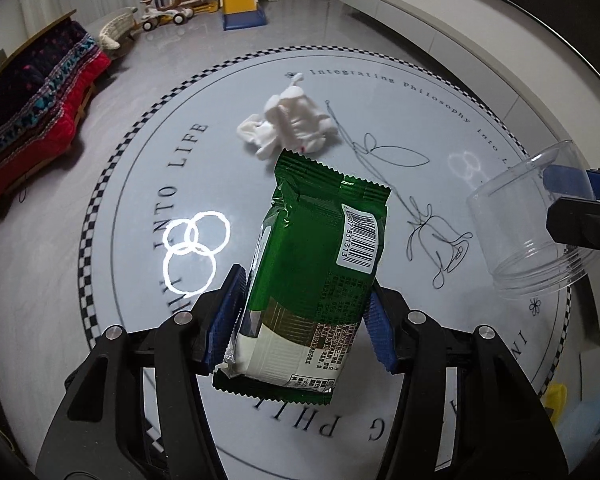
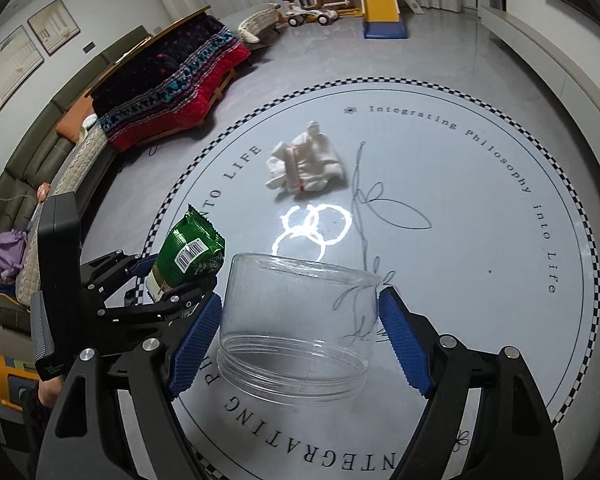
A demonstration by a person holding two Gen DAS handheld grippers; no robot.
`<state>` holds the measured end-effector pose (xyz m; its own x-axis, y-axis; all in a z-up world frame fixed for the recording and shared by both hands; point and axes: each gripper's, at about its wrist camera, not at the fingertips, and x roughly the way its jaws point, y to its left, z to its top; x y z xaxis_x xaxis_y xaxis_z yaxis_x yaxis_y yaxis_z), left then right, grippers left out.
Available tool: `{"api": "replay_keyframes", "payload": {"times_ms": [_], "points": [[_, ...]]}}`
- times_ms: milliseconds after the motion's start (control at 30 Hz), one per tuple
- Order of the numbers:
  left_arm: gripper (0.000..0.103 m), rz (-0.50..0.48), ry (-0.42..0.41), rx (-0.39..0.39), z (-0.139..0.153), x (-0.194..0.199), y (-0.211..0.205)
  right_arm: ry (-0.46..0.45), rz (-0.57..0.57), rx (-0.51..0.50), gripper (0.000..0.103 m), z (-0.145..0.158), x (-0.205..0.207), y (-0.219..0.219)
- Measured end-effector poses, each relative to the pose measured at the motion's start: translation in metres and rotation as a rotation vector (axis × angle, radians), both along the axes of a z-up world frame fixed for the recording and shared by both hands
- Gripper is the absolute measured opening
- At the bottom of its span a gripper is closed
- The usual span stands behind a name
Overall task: Collect trash
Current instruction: 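Grasp the green snack packet with the left tool while the right tool grasps the clear jar, then carry the green packet and clear jar over the trash bag and release both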
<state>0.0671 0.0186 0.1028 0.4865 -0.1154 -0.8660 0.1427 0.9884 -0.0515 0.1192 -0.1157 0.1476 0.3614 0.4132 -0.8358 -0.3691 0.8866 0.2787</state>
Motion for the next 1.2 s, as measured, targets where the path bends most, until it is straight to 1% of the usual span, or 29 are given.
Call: {"api": "replay_keyframes", "payload": {"times_ms": [167, 300, 467, 733, 967, 1000, 1033, 1067, 1100, 1133, 1200], "points": [[0.056, 0.058, -0.016, -0.013, 0.001, -0.032, 0.046, 0.0, 0.084, -0.005, 0.081, -0.001, -0.023, 0.046], [0.056, 0.126, -0.021, -0.027, -0.001, -0.057, 0.08, 0.008, 0.156, -0.01, 0.081, -0.007, -0.041, 0.087], [0.056, 0.236, -0.021, -0.029, -0.008, -0.094, 0.126, 0.019, 0.263, -0.004, 0.081, -0.015, -0.068, 0.142], [0.056, 0.441, 0.001, -0.024, -0.027, -0.159, 0.201, 0.041, 0.44, 0.001, 0.081, -0.026, -0.117, 0.241], [0.056, 0.589, 0.026, -0.038, -0.045, -0.211, 0.25, 0.059, 0.565, -0.009, 0.081, -0.037, -0.154, 0.314], [0.057, 0.605, 0.026, -0.041, -0.046, -0.218, 0.256, 0.051, 0.569, -0.014, 0.082, -0.038, -0.157, 0.32], [0.065, 0.626, 0.02, -0.044, -0.047, -0.226, 0.263, 0.029, 0.567, -0.021, 0.084, -0.039, -0.16, 0.328], [0.078, 0.655, 0.012, -0.048, -0.047, -0.233, 0.269, 0.021, 0.567, -0.024, 0.09, -0.041, -0.161, 0.335], [0.097, 0.694, -0.016, -0.058, -0.046, -0.241, 0.276, 0.028, 0.574, -0.011, 0.101, -0.044, -0.161, 0.342], [0.097, 0.726, -0.04, -0.066, -0.045, -0.248, 0.283, 0.031, 0.576, 0.004, 0.101, -0.045, -0.162, 0.346], [0.097, 0.78, -0.048, -0.087, -0.045, -0.258, 0.295, 0.037, 0.561, 0.018, 0.101, -0.048, -0.161, 0.353]]}}
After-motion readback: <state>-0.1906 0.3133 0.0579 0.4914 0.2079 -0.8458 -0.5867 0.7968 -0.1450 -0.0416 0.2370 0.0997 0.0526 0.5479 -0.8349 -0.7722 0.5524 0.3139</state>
